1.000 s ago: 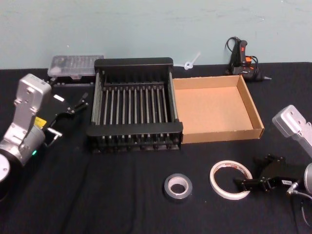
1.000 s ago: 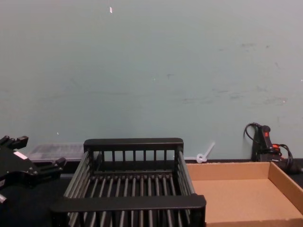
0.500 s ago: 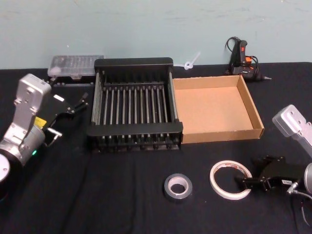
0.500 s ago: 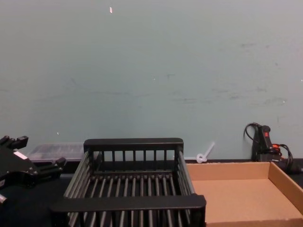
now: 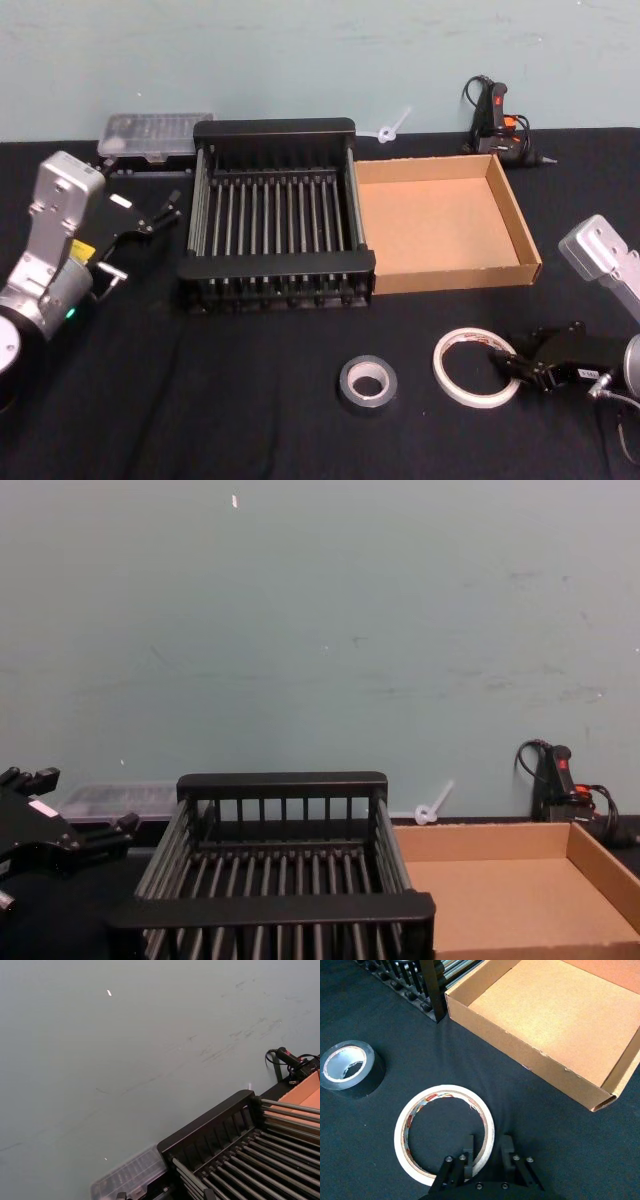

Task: Pick up the white tape and place it into the black box , Pick up the silver tape and place it into the brown box.

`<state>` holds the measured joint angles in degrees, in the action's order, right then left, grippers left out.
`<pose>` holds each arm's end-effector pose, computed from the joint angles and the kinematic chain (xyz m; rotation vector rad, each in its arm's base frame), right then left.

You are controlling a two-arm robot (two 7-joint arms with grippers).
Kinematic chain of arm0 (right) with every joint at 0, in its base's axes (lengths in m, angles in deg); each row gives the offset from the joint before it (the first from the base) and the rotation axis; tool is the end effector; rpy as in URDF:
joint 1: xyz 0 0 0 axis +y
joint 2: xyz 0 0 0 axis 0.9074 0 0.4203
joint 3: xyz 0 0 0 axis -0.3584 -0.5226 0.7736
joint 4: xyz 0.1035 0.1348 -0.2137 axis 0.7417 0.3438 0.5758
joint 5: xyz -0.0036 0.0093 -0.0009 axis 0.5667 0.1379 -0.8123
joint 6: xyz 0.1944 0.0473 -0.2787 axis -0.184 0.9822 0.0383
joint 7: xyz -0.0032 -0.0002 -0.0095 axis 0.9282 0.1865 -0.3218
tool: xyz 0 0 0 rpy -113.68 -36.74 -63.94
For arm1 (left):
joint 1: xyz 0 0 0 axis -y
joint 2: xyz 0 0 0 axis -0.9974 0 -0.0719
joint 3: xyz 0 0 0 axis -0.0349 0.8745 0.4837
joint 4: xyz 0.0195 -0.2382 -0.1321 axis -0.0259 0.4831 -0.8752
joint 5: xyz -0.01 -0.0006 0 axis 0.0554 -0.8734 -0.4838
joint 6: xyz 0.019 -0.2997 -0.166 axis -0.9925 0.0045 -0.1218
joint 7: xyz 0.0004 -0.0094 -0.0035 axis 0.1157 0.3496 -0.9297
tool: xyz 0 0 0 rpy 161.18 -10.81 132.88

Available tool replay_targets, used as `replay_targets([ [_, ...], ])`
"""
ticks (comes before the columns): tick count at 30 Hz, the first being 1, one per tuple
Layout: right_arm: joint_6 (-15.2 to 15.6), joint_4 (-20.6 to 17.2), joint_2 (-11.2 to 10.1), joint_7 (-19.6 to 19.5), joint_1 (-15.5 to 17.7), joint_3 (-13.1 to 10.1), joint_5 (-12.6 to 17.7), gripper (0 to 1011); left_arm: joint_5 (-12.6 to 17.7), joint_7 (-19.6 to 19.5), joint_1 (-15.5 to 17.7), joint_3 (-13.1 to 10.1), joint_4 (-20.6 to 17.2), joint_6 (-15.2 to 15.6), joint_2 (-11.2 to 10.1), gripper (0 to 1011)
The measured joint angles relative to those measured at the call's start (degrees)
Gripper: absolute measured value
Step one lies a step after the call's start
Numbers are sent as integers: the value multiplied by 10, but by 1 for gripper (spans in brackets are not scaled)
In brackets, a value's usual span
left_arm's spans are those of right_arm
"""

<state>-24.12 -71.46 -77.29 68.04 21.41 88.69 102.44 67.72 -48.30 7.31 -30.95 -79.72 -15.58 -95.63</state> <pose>0.3484 -0.0783 -0.2511 -0.6953 0.2811 -0.7763 0.3878 0.0639 -0.2950 0.3044 -0.2849 1.2482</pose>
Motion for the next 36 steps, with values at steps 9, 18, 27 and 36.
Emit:
replay_targets([
  [9, 0, 0, 0, 0, 0, 0, 0, 162, 0, 0, 0, 0, 0, 0, 0, 1001],
  [18, 0, 0, 0, 0, 0, 0, 0, 96, 0, 0, 0, 0, 0, 0, 0, 1001],
  [27, 0, 0, 0, 0, 0, 0, 0, 92, 0, 0, 0, 0, 0, 0, 0, 1001],
  [36, -2, 0, 0, 0, 1, 0, 0, 92, 0, 0, 0, 0, 0, 0, 0, 1001],
])
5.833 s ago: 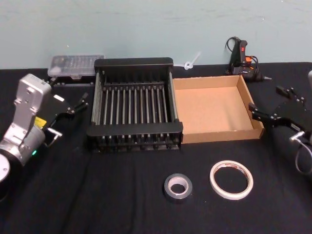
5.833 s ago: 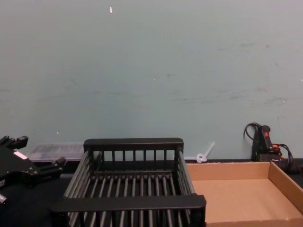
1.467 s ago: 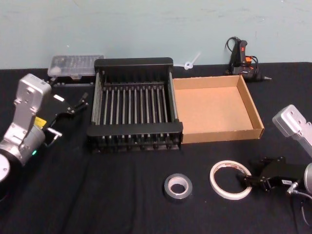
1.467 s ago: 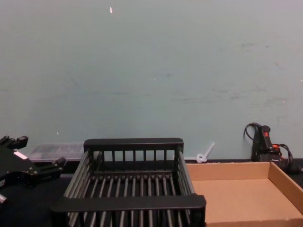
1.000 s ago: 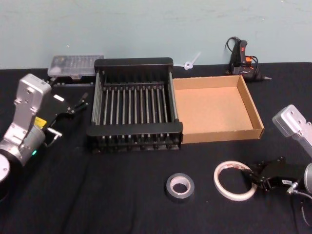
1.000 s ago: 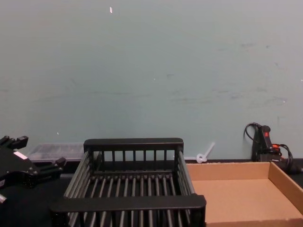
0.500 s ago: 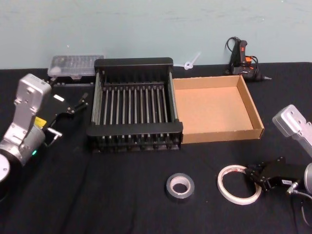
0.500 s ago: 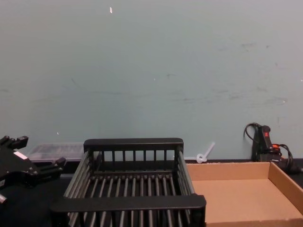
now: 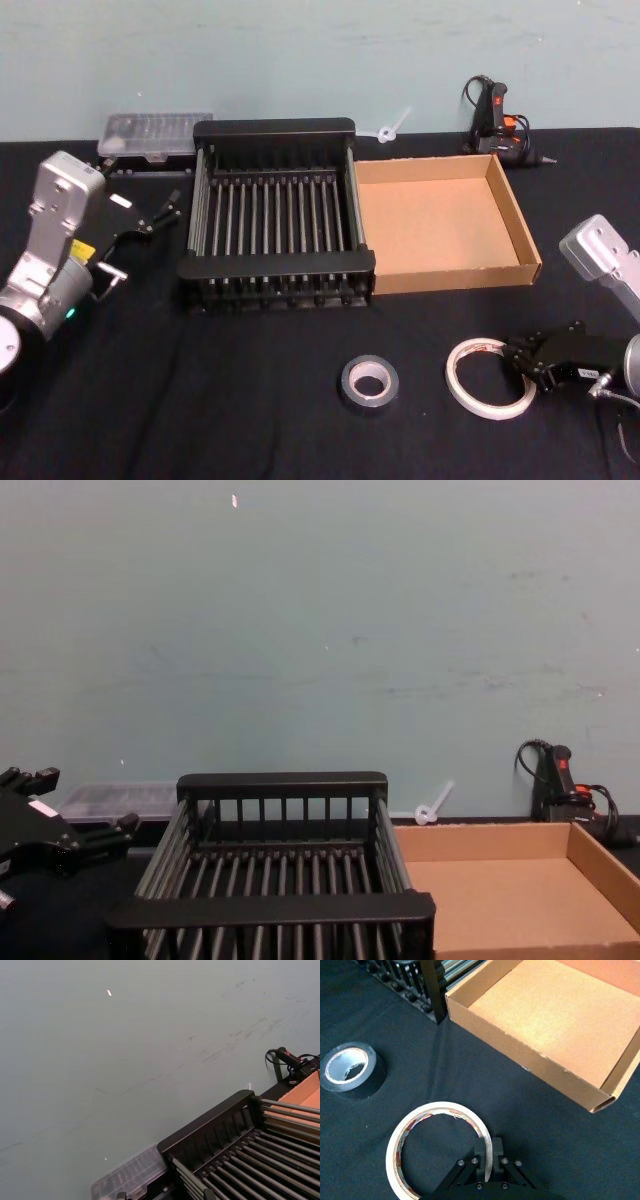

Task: Pick up the white tape and place it into the black box , Pick up the silver tape and place it into the brown box.

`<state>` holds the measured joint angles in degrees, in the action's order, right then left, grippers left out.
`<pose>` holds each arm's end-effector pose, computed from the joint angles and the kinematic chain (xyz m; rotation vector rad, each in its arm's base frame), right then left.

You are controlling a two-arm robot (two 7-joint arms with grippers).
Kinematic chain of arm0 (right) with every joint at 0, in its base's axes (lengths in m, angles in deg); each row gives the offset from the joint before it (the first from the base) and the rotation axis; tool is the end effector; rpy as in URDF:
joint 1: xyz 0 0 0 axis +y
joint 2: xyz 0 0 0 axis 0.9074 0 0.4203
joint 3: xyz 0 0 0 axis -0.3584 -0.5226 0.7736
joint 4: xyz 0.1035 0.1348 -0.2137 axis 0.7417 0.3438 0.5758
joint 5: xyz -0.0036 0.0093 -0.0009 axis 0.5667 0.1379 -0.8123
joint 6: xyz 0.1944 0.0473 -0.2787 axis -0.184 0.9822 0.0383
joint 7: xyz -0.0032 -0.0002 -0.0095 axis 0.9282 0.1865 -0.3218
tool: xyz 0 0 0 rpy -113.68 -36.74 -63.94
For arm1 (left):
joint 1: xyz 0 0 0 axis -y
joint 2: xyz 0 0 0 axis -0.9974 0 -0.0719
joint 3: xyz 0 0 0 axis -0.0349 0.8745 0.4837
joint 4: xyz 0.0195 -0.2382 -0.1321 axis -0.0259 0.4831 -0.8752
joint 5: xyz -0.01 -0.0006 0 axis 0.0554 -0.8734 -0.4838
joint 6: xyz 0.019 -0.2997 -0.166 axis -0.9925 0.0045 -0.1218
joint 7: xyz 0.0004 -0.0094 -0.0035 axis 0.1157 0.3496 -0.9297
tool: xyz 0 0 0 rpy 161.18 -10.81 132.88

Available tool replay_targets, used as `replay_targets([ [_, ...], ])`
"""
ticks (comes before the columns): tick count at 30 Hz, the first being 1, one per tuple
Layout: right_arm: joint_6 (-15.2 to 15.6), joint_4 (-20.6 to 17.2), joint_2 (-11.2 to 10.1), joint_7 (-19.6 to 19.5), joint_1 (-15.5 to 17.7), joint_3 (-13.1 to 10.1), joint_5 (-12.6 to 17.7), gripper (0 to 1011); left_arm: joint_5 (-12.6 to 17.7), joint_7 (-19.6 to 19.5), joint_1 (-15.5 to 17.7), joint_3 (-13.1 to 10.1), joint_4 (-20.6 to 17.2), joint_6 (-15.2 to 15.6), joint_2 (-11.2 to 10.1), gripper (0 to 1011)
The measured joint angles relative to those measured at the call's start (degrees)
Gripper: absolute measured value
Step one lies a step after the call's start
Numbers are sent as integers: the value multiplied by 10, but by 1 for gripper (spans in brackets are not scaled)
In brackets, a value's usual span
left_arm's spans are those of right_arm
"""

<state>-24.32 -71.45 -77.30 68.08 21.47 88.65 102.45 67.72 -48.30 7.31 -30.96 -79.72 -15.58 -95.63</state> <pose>0.3483 -0.0785 -0.2513 -0.6931 0.2795 -0.7757 0.3878 0.0639 -0.2951 0.3045 -0.2849 1.2480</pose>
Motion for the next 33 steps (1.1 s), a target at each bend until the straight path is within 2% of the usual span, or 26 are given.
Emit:
replay_targets([
  [13, -24, -6, 3, 0, 1, -21, 19, 92, 0, 0, 0, 0, 0, 0, 0, 1001],
  [22, -39, -3, 21, -10, -25, -25, 23, 92, 0, 0, 0, 0, 0, 0, 0, 1001],
  [33, -52, 19, 50, -17, -66, -12, 18, 92, 0, 0, 0, 0, 0, 0, 0, 1001],
])
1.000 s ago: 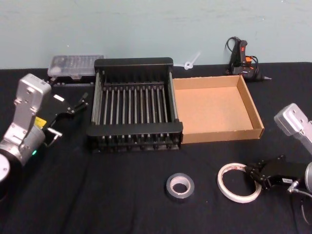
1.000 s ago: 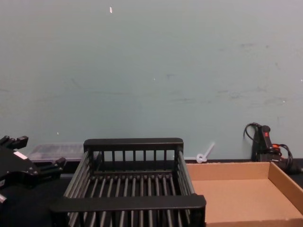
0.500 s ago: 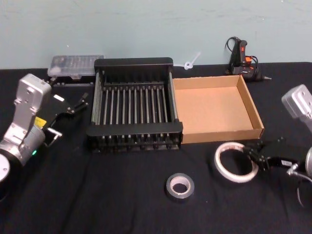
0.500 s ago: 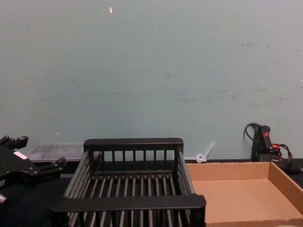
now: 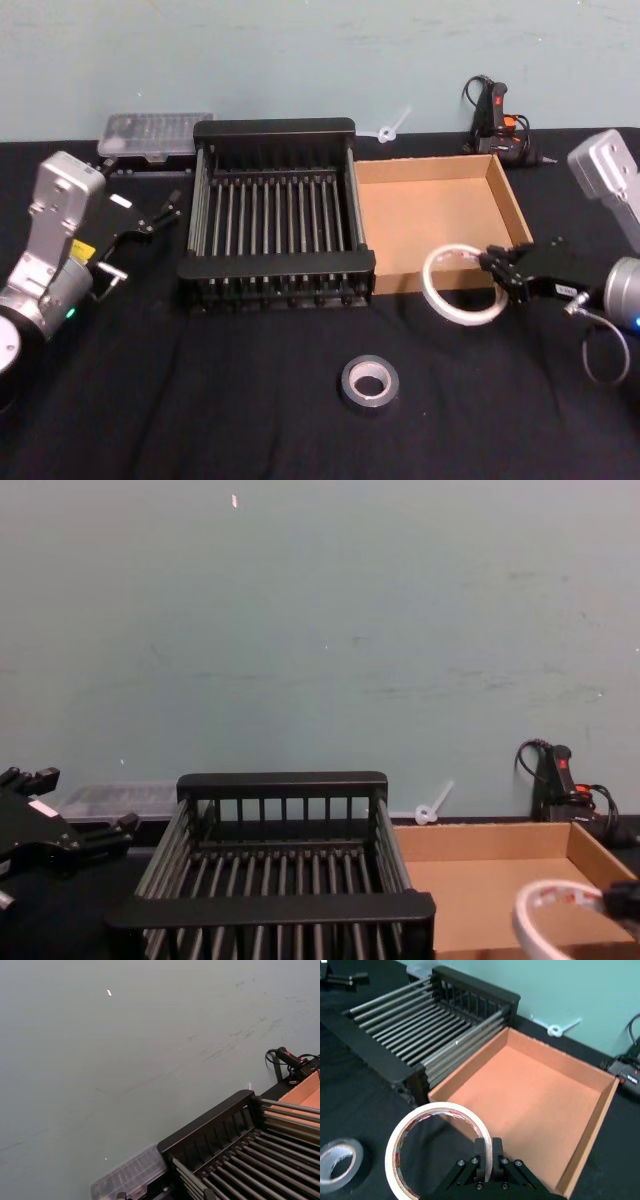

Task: Pick up the white tape and place it into the black box , Pick up the silver tape and place it into the brown box.

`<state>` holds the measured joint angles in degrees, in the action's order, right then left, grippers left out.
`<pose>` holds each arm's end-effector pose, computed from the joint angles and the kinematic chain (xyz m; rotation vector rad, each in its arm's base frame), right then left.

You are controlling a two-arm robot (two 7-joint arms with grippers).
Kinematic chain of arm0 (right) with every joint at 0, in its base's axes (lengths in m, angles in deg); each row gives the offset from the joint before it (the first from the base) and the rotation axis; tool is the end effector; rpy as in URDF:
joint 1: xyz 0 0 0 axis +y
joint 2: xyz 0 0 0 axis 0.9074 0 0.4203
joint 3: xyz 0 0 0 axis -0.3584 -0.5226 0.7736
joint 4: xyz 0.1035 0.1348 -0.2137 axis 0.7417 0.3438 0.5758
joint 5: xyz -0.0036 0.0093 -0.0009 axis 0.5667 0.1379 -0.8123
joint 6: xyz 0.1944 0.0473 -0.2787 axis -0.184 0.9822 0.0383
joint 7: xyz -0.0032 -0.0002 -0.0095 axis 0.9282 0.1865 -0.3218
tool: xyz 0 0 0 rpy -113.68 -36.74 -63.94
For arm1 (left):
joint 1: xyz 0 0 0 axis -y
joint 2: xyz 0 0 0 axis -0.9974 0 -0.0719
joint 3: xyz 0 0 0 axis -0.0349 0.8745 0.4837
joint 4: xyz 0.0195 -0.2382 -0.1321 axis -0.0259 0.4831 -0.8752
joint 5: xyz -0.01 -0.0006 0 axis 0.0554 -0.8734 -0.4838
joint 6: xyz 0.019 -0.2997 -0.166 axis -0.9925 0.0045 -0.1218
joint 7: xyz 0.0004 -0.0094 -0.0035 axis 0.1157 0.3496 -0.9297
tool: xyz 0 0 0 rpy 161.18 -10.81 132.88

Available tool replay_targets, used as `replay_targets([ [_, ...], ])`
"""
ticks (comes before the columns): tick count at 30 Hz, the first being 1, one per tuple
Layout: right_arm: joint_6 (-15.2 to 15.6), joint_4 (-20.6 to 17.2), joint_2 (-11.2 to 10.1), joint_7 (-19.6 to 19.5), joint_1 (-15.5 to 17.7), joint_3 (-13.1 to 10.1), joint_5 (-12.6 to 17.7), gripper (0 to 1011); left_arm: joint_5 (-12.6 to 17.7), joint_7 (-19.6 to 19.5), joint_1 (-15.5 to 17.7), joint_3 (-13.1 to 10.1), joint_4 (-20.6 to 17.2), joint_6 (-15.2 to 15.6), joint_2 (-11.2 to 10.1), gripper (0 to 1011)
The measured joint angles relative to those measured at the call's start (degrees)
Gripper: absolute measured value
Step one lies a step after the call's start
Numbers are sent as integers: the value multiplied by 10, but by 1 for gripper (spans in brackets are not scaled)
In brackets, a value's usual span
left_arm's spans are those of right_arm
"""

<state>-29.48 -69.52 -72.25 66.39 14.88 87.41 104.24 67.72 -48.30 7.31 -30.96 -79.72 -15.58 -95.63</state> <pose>0.3804 -0.0668 -0.2184 -0.4922 0.1658 -0.8377 0.3878 0.0639 -0.2951 0.3045 -0.2849 1.2480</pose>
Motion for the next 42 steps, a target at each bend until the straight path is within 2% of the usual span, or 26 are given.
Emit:
replay_targets([
  [14, -13, 48, 55, -4, -68, 31, -30, 92, 0, 0, 0, 0, 0, 0, 0, 1001],
  [22, -18, 74, 79, 1, -102, 44, -44, 92, 0, 0, 0, 0, 0, 0, 0, 1001],
  [29, -20, 97, 96, 16, -133, 57, -55, 92, 0, 0, 0, 0, 0, 0, 0, 1001],
  [42, -29, 157, 136, 46, -194, 100, -82, 92, 0, 0, 0, 0, 0, 0, 0, 1001],
])
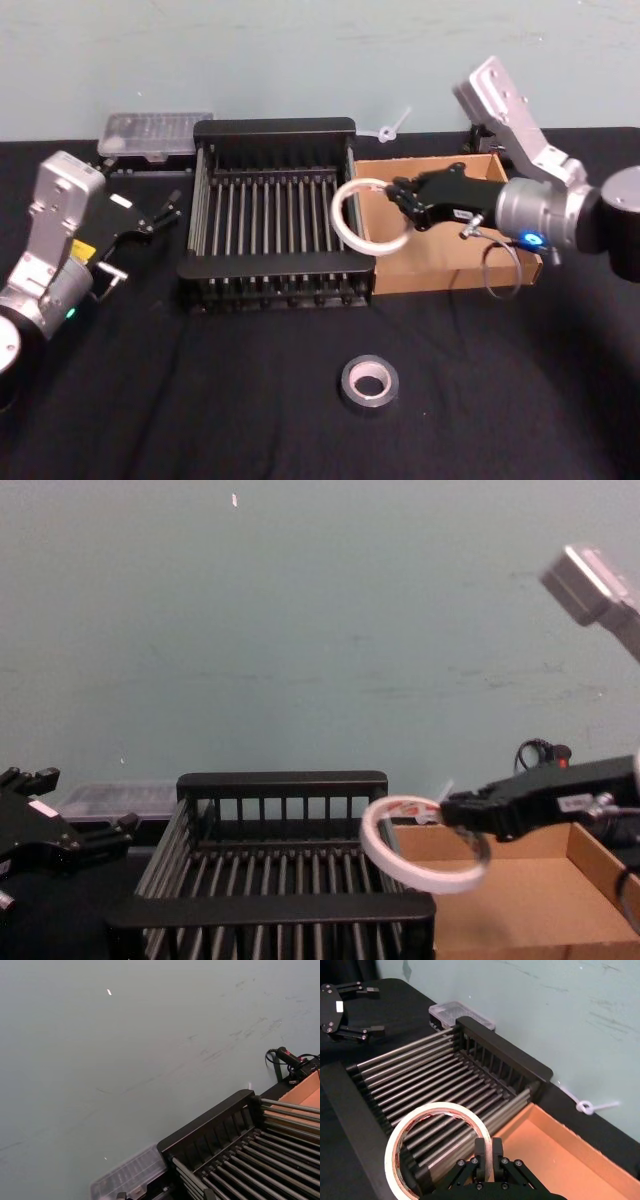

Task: Pick up the white tape and place it into the black box , Pick up the silver tape and place it into the brown box.

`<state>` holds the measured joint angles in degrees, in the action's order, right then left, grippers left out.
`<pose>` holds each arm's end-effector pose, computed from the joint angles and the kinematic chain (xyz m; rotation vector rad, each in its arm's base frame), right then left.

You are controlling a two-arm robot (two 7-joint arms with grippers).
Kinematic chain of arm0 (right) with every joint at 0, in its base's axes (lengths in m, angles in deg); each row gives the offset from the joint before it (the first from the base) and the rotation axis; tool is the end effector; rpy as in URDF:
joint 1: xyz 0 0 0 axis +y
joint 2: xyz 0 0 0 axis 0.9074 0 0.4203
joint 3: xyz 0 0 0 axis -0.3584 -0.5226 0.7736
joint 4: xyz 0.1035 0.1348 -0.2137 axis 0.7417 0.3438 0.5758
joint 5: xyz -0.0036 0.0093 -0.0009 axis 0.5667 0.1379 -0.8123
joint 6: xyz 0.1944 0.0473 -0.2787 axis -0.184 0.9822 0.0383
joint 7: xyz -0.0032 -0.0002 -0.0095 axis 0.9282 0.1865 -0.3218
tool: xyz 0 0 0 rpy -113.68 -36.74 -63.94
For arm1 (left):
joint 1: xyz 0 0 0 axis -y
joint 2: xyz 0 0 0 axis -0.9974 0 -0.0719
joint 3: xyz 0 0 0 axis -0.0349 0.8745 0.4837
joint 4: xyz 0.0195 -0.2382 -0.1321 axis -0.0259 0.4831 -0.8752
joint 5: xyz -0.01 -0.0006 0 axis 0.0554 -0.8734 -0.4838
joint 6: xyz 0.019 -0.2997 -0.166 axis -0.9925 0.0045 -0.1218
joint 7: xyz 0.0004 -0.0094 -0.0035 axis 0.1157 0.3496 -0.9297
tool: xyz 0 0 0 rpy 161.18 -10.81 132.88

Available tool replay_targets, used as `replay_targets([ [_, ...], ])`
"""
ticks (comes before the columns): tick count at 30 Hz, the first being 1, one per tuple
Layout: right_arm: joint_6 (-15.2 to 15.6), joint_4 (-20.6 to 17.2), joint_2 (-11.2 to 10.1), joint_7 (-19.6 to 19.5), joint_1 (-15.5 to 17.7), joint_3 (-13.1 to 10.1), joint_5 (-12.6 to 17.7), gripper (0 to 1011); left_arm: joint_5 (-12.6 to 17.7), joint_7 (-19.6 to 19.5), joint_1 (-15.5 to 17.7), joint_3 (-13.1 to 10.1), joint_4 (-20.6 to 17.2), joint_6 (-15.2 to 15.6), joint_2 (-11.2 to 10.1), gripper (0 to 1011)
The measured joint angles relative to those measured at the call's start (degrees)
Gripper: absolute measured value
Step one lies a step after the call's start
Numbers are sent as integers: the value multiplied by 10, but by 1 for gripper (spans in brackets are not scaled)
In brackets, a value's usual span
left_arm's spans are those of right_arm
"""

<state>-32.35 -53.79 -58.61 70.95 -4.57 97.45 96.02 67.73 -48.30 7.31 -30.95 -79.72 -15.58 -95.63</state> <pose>0.4581 0.0036 -0.1982 -0.4459 0.0425 -0.7373 0.3878 0.0639 -0.2950 0.3046 -0.2851 1.2481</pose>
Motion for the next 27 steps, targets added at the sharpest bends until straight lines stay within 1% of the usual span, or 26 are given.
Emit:
replay_targets([
  [5, -10, 40, 25, 10, -33, 18, -16, 92, 0, 0, 0, 0, 0, 0, 0, 1001],
  [6, -10, 40, 25, 10, -33, 18, -16, 92, 0, 0, 0, 0, 0, 0, 0, 1001],
  [9, -15, 65, 41, 17, -53, 29, -26, 92, 0, 0, 0, 0, 0, 0, 0, 1001],
  [12, -19, 82, 51, 22, -66, 36, -31, 92, 0, 0, 0, 0, 0, 0, 0, 1001],
  [13, -21, 94, 58, 24, -74, 40, -36, 92, 0, 0, 0, 0, 0, 0, 0, 1001],
  [16, -25, 110, 67, 27, -84, 44, -41, 92, 0, 0, 0, 0, 0, 0, 0, 1002],
  [17, -28, 122, 75, 30, -91, 47, -44, 92, 0, 0, 0, 0, 0, 0, 0, 1001],
  [20, -33, 141, 88, 34, -103, 52, -49, 92, 0, 0, 0, 0, 0, 0, 0, 1001],
  [27, -42, 180, 112, 38, -125, 58, -60, 92, 0, 0, 0, 0, 0, 0, 0, 1001],
])
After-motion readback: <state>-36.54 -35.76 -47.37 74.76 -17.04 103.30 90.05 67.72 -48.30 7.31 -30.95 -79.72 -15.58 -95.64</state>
